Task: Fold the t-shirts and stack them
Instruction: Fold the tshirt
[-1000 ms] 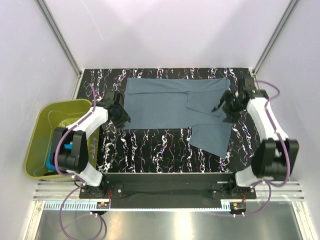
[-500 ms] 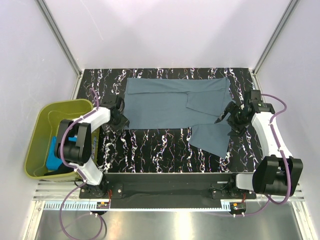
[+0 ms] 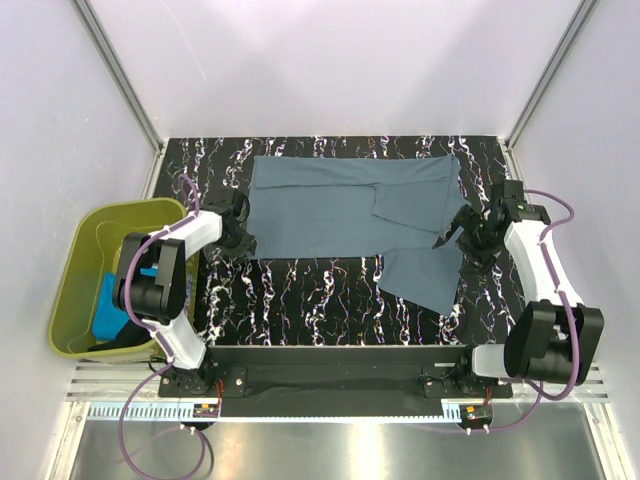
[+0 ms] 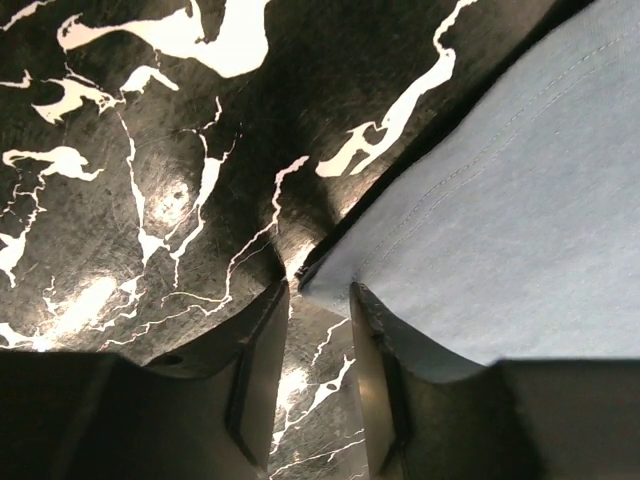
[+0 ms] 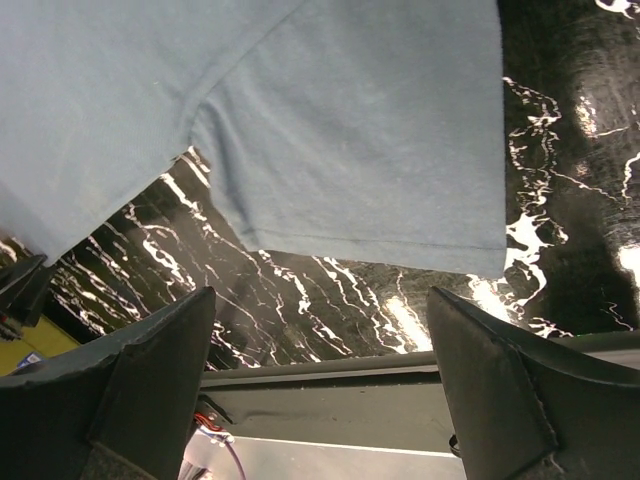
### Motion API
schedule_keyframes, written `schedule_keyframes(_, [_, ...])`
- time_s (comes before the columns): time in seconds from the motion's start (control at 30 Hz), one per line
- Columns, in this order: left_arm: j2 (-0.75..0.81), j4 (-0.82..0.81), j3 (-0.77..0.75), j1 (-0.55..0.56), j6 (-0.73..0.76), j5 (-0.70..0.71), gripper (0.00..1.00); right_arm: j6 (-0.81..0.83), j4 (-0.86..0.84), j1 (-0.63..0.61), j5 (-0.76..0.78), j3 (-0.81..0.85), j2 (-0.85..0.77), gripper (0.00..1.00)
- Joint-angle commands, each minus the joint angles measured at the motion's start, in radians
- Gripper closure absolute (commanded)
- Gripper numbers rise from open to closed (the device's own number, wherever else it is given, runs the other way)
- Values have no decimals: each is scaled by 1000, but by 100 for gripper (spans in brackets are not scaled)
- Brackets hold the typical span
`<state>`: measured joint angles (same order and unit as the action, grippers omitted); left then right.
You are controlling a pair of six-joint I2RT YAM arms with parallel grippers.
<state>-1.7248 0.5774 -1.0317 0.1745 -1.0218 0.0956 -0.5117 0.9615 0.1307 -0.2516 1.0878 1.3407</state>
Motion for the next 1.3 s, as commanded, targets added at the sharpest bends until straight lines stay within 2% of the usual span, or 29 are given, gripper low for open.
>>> schedule_keyframes(0.0, [-56,-11,-14,-9,0,46,67,15,2,15,21,24,26,6])
schedule_keyframes(0.07, [-62,-11,-25,-10,28,39,85,7,6,23,32,24,41,5])
schedule_keyframes(0.17, [-49,-11,-16,-15,42,27,100,-11,8,61,34,17,67,0])
schedule_keyframes(0.27, [-33,-10,-14,-18,87,23,100,-30,3,128,29,-11,112,0])
schedule_keyframes(0.37, [-19,-10,-36,-20,150,20,100,-47,-44,141,40,-61,153,5])
schedule_keyframes(0.43, [-18,-14,-62,-18,196,1,100,-51,-79,139,67,-94,163,14])
schedule_keyframes(0.57, [-10,-34,-76,-18,236,-55,100,-5,-106,139,158,-114,190,28])
schedule_keyframes(0.63, [-6,-51,-71,-18,255,-74,100,1,-119,139,158,-127,212,51])
schedule_keyframes(0.7, [-4,-54,-68,-18,262,-83,100,-7,-141,139,146,-140,242,58])
schedule_keyframes(0.83, [-9,-59,-71,-18,279,-89,100,-10,-181,139,150,-158,267,62])
schedule_keyframes(1.17, [-7,-59,-70,-23,290,-119,100,-21,-257,136,146,-173,340,62])
schedule_keyframes(1.27, [-5,-59,-64,-23,290,-125,100,-33,-271,133,150,-189,365,65])
